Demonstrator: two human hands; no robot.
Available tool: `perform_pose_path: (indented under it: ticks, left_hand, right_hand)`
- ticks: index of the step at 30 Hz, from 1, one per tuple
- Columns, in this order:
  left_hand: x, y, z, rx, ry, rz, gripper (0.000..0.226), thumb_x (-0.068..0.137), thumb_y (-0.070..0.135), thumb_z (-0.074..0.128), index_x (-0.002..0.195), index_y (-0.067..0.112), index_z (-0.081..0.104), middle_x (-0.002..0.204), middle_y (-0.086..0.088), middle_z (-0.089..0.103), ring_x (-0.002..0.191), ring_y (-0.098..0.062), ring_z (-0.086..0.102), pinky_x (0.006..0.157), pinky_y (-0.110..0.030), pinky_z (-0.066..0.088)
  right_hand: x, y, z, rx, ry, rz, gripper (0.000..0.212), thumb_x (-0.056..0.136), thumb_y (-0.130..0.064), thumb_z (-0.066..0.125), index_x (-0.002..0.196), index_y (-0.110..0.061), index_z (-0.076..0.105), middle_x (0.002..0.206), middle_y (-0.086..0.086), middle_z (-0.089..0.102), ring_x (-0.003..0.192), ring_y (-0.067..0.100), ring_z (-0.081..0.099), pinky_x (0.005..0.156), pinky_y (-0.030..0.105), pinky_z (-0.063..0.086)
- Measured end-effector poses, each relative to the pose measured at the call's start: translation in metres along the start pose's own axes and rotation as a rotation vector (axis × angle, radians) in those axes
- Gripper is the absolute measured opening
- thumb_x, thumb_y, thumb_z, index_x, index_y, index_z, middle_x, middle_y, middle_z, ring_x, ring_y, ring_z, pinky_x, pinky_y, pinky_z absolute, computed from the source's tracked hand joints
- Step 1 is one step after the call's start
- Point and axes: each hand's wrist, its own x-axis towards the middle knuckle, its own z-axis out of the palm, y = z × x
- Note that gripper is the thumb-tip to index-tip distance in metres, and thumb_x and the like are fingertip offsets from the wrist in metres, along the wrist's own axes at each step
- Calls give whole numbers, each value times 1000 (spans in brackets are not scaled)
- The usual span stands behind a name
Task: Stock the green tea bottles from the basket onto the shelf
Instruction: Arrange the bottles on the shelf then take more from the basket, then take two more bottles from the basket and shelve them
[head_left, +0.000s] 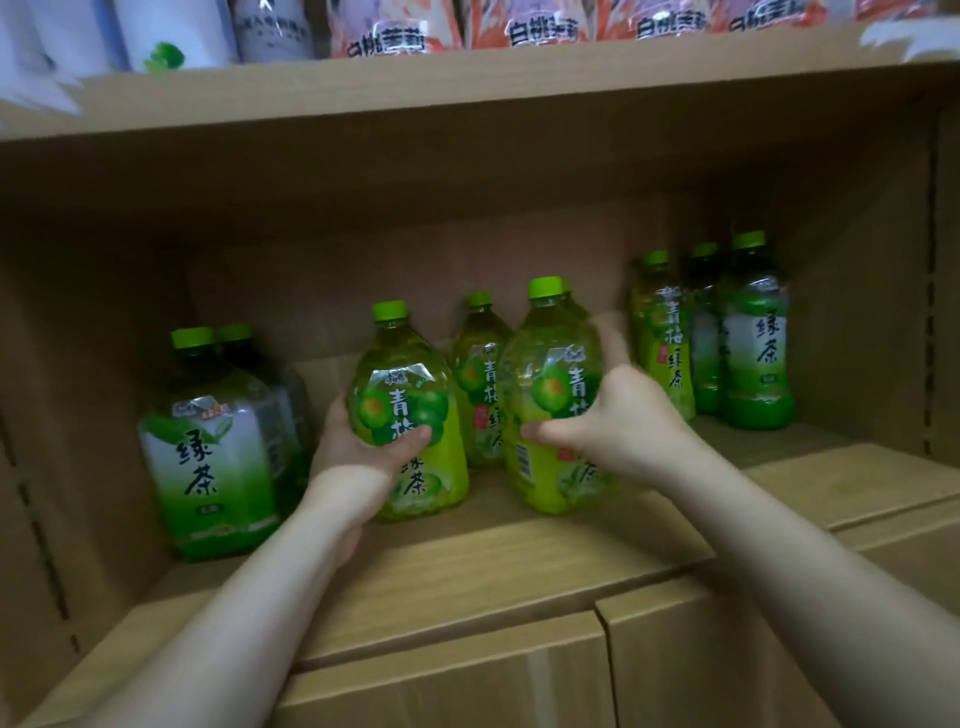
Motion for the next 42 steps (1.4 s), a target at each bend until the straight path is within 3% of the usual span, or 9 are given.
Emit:
perform_pose_path:
  ticks: [3,11,15,20,25,29,34,38,42]
  left_hand:
    - [1,-6,0,32,11,23,77,66,29,84,131,29,43,116,1,65,99,-20,64,89,-43,54]
    - [1,-9,1,216,49,133,87,68,42,80,139,26,31,119,1,63,100,-21,64,91,-44,52]
    - [1,-6,0,198,28,98,85,68,34,82,137,29,33,112,3,65,92,-16,64,90,-39,53]
    - [1,-8,0,194,6,97,91,63,27,87,136,29,32,115,6,62,102,-18,62,94,-41,50]
    - [0,-3,1,240,30,75,96,62,28,87,139,26,30,122,0,61,106,-22,60,98,-40,47]
    - [-7,12,3,388,153,218,104,65,27,84,147,17,20,145,-10,40,132,-28,39,110,-40,33]
    - [-41,46,19,555,225,746,55,78,13,62,131,11,48,129,-13,49,120,-29,44,102,-34,33]
    - [-80,87,60,395,-24,968,19,81,11,56,94,14,70,95,0,66,87,-14,60,80,-29,48]
    - [-159,109,119,206,-397,980,15,83,11,60,87,17,74,77,10,69,70,-2,62,66,-22,51]
  right_hand:
    - [11,-12,26,29,-1,12,123,55,-54,85,148,-42,6,143,13,34,121,34,52,102,38,45]
    - [31,-12,44,18,-93,49,126,58,-55,84,147,-49,-6,157,14,15,136,34,41,109,43,38]
    - [32,-5,42,13,-87,3,131,54,-48,89,147,-50,-5,155,10,31,136,29,42,109,43,38]
    - [23,-10,48,-43,33,-6,126,53,-56,86,144,-50,-1,144,7,48,125,30,53,97,46,48]
    - [5,-4,38,38,-104,-18,116,68,-57,77,150,-40,-4,146,6,46,128,29,50,100,36,42]
    - [-19,4,6,70,-52,-47,85,80,-43,72,149,-29,24,134,8,56,122,26,54,100,34,43]
    - [-67,18,-78,124,-55,-120,34,85,-31,68,118,-26,62,92,-3,71,87,14,69,84,34,54]
    - [-116,40,-153,131,-246,-109,43,66,-61,68,100,-35,69,85,-2,76,76,12,73,72,33,60]
    - [-158,80,-209,101,-308,-43,63,44,-77,72,99,-46,69,88,1,76,76,16,74,62,22,57]
